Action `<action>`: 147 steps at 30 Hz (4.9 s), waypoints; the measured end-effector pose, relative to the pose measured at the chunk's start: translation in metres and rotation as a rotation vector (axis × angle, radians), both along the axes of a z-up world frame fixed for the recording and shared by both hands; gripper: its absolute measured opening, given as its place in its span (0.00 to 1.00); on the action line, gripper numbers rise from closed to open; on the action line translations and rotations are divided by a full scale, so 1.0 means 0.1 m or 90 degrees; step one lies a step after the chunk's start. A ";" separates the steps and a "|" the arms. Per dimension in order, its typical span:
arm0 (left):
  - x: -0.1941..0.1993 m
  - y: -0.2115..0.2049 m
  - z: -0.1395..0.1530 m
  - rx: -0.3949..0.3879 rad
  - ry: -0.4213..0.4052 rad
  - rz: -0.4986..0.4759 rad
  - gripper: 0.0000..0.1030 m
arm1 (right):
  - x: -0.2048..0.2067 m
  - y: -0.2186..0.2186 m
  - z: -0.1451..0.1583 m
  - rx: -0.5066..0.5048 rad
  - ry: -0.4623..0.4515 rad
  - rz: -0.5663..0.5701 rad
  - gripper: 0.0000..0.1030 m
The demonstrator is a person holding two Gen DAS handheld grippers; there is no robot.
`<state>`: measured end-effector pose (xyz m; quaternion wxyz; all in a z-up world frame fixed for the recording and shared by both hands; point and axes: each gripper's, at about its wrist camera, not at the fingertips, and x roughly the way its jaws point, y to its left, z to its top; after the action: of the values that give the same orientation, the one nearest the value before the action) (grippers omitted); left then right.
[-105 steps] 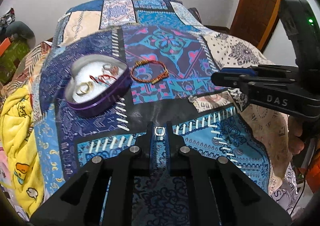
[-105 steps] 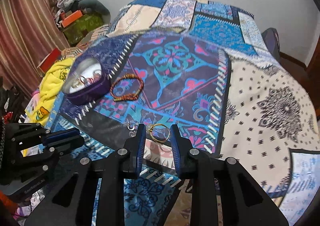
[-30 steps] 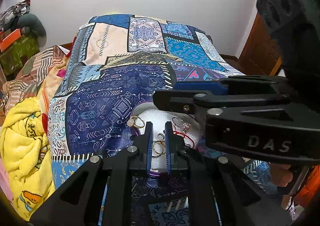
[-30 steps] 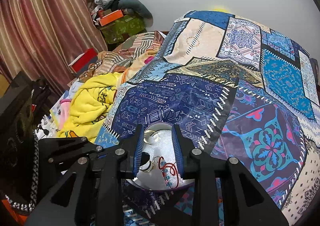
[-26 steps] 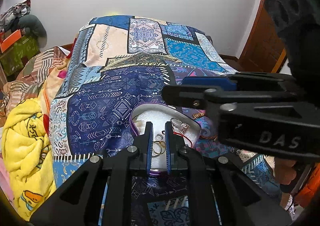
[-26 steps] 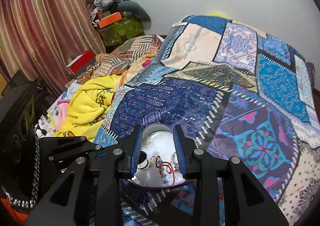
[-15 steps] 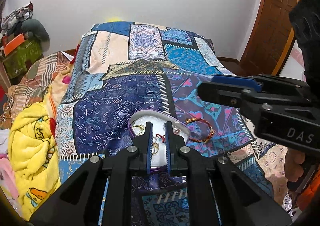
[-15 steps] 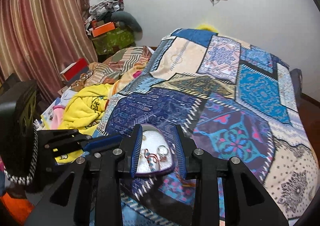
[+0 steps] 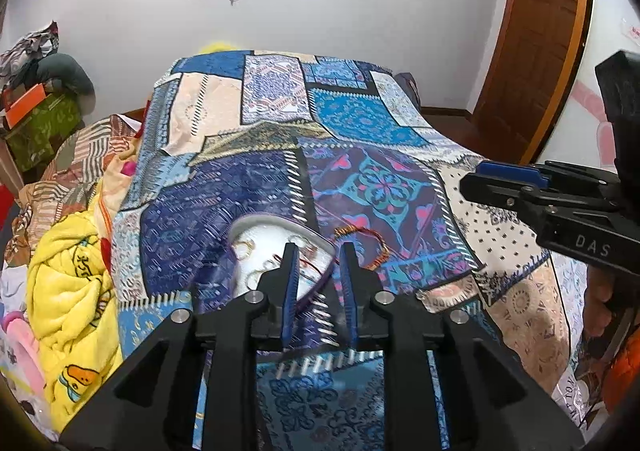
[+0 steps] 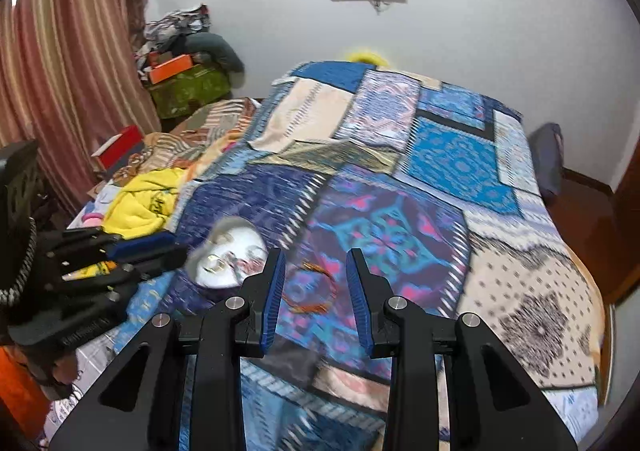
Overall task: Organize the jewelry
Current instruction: 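Lift both tools out of the tin and move them over the beaded bracelet, then close the left tool on the red beaded bracelet while the right tool grasps a small silver earring, then carry the bracelet with the left tool into the tin while the right tool drops the earring there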
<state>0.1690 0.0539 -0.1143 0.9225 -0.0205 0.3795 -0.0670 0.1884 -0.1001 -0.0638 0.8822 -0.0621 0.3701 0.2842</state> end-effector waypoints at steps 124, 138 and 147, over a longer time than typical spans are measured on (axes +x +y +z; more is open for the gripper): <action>0.36 0.29 -0.19 -0.051 0.013 0.014 0.06 | 0.17 0.53 0.00 0.073 -0.008 0.090 0.11; 0.32 0.45 -0.34 -0.054 0.009 0.009 0.07 | 0.29 0.99 -0.28 0.050 0.032 0.132 0.11; 0.25 0.61 -0.31 -0.077 0.001 0.010 0.14 | 0.35 1.16 -0.40 0.048 0.058 0.143 0.11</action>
<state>0.1942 0.1153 -0.1457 0.9198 -0.0793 0.3752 -0.0825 0.2234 0.0161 -0.1037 0.8291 -0.0571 0.3894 0.3972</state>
